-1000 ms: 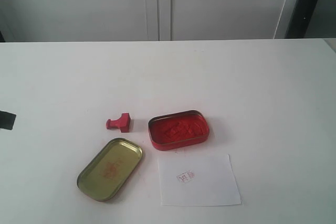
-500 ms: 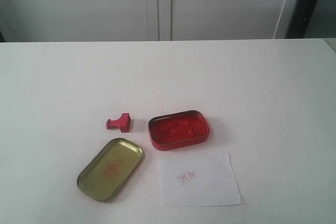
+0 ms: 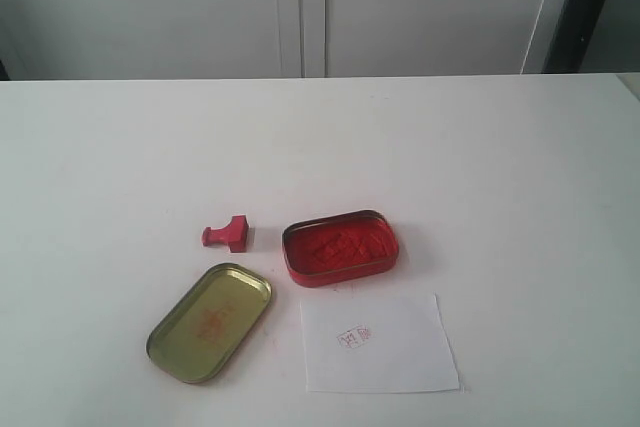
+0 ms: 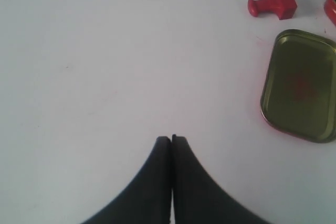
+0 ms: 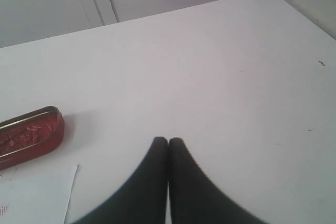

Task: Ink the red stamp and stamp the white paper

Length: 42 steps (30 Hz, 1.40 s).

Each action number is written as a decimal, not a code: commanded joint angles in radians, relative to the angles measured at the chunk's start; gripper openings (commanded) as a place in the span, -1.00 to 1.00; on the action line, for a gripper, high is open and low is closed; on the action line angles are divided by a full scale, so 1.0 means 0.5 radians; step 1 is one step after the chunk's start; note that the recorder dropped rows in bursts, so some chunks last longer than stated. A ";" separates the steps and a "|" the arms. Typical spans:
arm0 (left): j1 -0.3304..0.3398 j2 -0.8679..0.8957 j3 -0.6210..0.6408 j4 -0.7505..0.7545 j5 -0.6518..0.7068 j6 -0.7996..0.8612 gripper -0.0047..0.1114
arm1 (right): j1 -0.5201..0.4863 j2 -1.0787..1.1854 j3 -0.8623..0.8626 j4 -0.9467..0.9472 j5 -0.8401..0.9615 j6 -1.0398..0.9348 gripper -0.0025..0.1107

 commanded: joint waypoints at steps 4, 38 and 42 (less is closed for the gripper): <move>0.120 -0.162 0.020 -0.052 0.018 -0.012 -0.92 | -0.005 -0.011 0.011 -0.015 -0.032 0.003 -0.96; 0.203 -0.740 0.230 -0.013 0.157 0.027 -0.92 | -0.005 -0.011 0.011 -0.015 -0.032 0.003 -0.96; 0.203 -0.838 0.281 -0.009 0.157 0.027 -0.92 | -0.005 -0.011 0.011 -0.015 -0.032 0.003 -0.96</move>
